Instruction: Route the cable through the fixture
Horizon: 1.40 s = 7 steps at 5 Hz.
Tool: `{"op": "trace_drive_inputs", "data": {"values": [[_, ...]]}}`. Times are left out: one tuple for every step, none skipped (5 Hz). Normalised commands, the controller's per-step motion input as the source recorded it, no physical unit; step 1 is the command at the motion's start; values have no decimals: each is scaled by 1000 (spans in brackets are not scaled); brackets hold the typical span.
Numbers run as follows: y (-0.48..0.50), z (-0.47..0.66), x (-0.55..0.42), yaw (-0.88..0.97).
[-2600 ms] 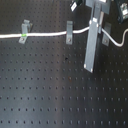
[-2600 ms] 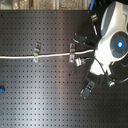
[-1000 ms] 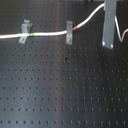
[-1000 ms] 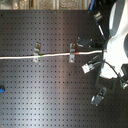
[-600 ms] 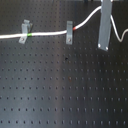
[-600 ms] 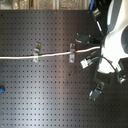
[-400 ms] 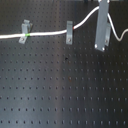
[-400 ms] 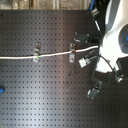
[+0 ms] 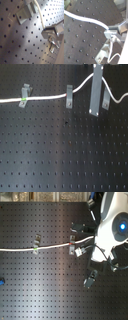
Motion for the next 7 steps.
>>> {"op": "trace_drive_inputs", "data": {"values": [[0,13,0,0],[-38,-243,-14,0],[-32,-390,17,0],[-44,-223,70,-23],[-192,-26,117,-177],[-449,0,97,-343],[-402,1,2,-274]]}}
